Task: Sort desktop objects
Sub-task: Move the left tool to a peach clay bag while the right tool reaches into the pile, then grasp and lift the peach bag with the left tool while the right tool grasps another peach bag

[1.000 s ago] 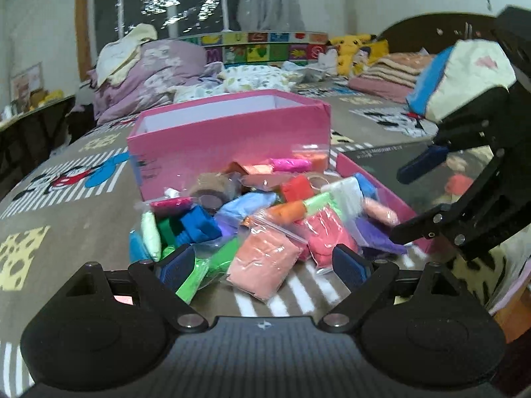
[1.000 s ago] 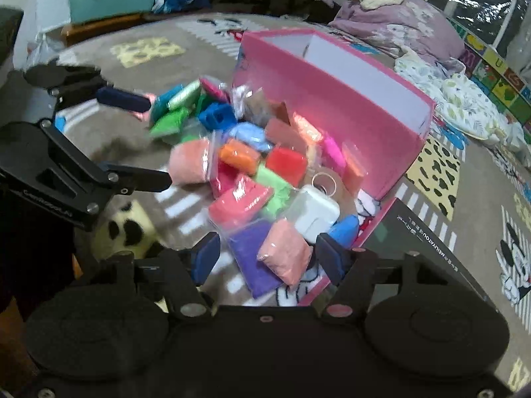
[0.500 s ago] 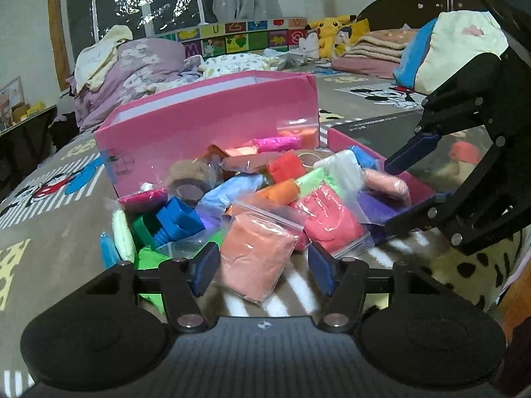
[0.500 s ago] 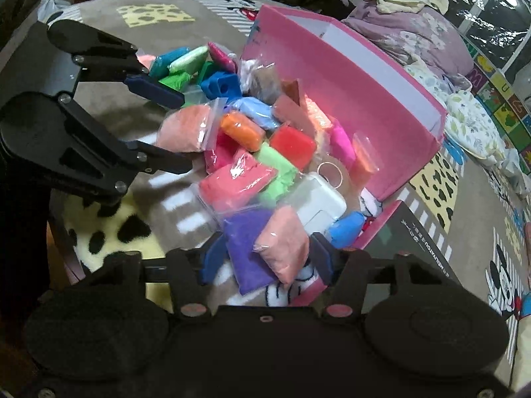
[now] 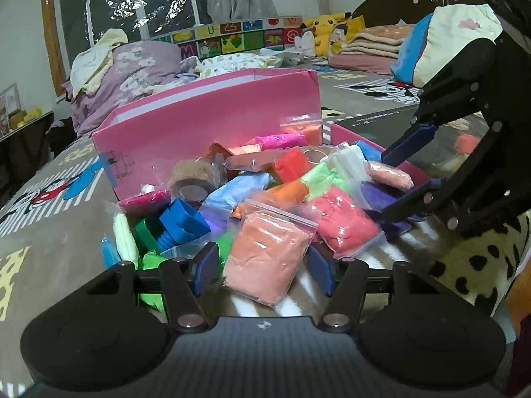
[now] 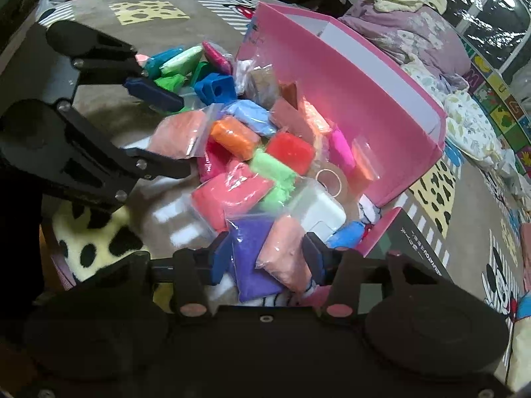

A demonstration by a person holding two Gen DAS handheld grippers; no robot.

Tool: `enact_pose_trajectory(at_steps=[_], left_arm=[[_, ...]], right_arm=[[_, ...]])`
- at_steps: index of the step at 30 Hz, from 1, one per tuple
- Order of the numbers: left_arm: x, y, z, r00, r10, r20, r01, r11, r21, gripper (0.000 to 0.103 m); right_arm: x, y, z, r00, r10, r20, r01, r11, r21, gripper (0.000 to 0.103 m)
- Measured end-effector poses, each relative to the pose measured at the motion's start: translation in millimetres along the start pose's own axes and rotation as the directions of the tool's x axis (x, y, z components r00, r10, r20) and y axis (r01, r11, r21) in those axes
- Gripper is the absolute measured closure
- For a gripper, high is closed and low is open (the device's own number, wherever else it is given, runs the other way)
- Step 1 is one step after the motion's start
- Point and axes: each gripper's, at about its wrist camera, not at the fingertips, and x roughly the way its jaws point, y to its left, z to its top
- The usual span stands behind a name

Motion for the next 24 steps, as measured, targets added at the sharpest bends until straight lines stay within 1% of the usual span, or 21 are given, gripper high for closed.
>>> enact_pose_trajectory(at_steps=[1, 6, 12, 14, 16, 21, 24], left_arm=[[0.5, 0.3, -1.0, 1.000, 0.001, 0.000, -0.001, 1.000, -0.003, 0.054], [-1.0, 1.9, -3.8, 1.000, -0.001, 0.025, 0.001, 1.000, -0.029, 0.059], [-11.2, 4.3, -2.8, 0.998, 0.002, 0.063, 0.003, 0.998, -0.066, 0.060], [-13.7, 4.3, -2.9, 0.997, 0.004, 0.075, 0.001, 0.997, -0.073, 0.060], [-15.5, 5.9, -3.6, 0.996, 0.002, 0.087, 0.006, 0.996, -0.088, 0.060], [-15.0, 10.9, -12.3, 0.995, -0.034, 0.093, 0.046, 0.991, -0.123, 0.060], [-17.2, 12.5, -14.7, 0.994, -0.042, 0.105, 0.055, 0.990, -0.128, 0.060]], right_arm=[[0.5, -0.9, 0.1, 1.000, -0.003, -0.001, 0.003, 1.000, 0.004, 0.058], [3.2, -5.5, 0.8, 1.000, -0.018, -0.009, 0.019, 1.000, 0.022, 0.059], [5.3, -10.6, 1.0, 0.999, -0.037, -0.016, 0.038, 0.998, 0.042, 0.059], [5.7, -11.9, 1.1, 0.999, -0.040, -0.020, 0.041, 0.998, 0.048, 0.062], [6.2, -13.3, 1.6, 0.999, -0.043, -0.027, 0.044, 0.998, 0.054, 0.067], [7.0, -17.6, 3.7, 0.998, -0.051, -0.037, 0.054, 0.996, 0.074, 0.072], [8.1, -19.6, 7.6, 0.998, -0.026, -0.055, 0.029, 0.998, 0.060, 0.073]])
